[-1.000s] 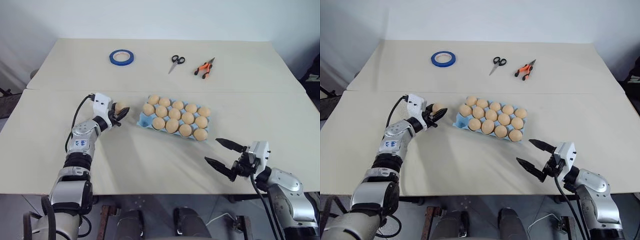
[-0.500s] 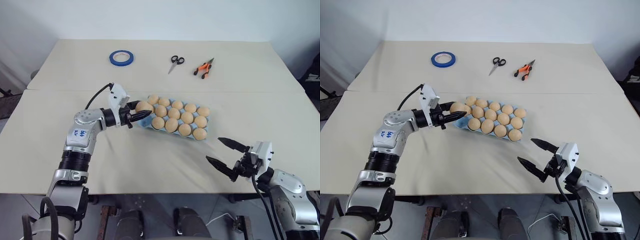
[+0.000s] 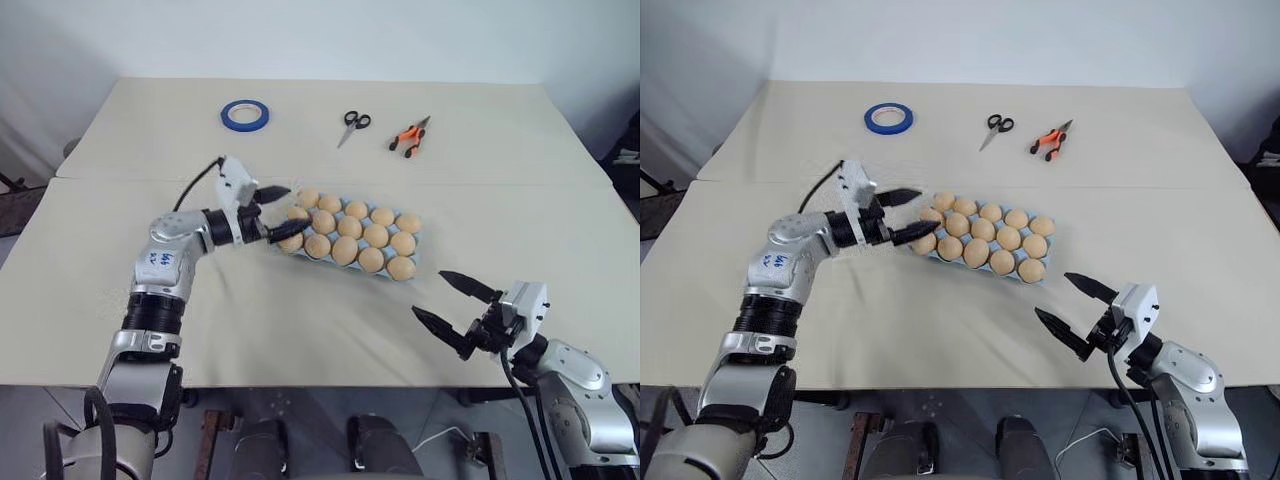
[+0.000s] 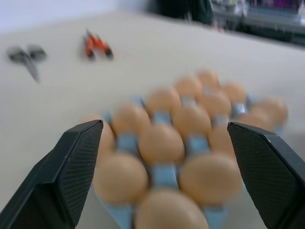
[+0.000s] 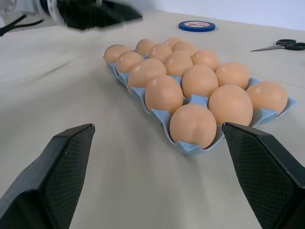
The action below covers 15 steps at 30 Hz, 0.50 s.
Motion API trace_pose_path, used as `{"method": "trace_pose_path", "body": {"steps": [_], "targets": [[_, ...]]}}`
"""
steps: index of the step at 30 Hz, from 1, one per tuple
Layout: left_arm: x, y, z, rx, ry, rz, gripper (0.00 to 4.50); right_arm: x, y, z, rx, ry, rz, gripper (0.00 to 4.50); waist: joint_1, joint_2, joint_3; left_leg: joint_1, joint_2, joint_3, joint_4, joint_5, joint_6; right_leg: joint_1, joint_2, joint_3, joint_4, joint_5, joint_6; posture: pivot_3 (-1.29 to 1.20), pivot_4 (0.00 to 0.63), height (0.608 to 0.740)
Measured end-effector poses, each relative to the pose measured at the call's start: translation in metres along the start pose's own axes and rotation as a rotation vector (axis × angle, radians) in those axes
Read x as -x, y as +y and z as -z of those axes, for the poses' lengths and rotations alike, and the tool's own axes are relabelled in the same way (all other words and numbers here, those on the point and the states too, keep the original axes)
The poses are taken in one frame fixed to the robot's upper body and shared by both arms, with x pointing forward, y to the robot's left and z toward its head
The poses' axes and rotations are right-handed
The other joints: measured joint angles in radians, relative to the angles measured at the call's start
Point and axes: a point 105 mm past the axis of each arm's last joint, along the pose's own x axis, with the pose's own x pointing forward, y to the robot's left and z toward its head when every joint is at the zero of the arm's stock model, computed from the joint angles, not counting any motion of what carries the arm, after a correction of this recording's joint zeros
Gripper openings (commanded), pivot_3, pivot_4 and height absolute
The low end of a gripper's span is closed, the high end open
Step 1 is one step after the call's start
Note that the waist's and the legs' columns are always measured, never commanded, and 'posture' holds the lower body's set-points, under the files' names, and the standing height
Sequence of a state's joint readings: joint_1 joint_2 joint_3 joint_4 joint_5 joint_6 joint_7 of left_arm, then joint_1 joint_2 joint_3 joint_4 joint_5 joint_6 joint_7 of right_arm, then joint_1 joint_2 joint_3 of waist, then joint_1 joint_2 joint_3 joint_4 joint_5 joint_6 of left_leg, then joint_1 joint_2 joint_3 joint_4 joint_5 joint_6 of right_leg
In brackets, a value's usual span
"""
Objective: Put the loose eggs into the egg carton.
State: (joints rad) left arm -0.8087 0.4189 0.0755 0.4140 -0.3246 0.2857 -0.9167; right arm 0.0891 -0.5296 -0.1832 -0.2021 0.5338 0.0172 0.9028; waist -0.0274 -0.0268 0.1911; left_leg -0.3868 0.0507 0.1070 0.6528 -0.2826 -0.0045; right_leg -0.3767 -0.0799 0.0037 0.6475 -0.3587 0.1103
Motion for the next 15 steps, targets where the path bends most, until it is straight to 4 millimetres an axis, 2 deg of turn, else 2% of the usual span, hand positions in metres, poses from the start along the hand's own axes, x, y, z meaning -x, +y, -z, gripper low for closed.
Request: {"method": "trace_pose_path", "body": {"steps": [5,10,15], "targets": [[0.021,0.003,-0.006,0.038,-0.013,0.036,4.45,-0.007,-0.007,-0.014,0.054,-0.023,-0.021,4.5,-0.003,0.0,0.0,0.001,0.0,0.0,0.0,0.0,-0.001,0.0,0.001,0.0,0.0,0.0,0.0,0.0,0.15,0.74],[0.063,0.002,0.01,0.03,0.089,0.094,4.45,-0.006,-0.022,-0.027,0.131,0.004,-0.074,4.5,-0.001,0.0,0.0,0.0,0.0,0.0,0.0,0.0,0.0,0.0,0.0,0.0,0.0,0.0,0.0,0.0,0.15,0.74],[0.104,-0.001,0.013,0.022,0.156,0.144,4.45,-0.007,-0.045,-0.042,0.19,0.025,-0.118,4.5,-0.001,0.0,0.0,0.0,0.001,0.0,0.0,0.0,0.0,0.0,-0.002,0.0,-0.001,0.0,0.0,0.0,0.15,0.74]]}}
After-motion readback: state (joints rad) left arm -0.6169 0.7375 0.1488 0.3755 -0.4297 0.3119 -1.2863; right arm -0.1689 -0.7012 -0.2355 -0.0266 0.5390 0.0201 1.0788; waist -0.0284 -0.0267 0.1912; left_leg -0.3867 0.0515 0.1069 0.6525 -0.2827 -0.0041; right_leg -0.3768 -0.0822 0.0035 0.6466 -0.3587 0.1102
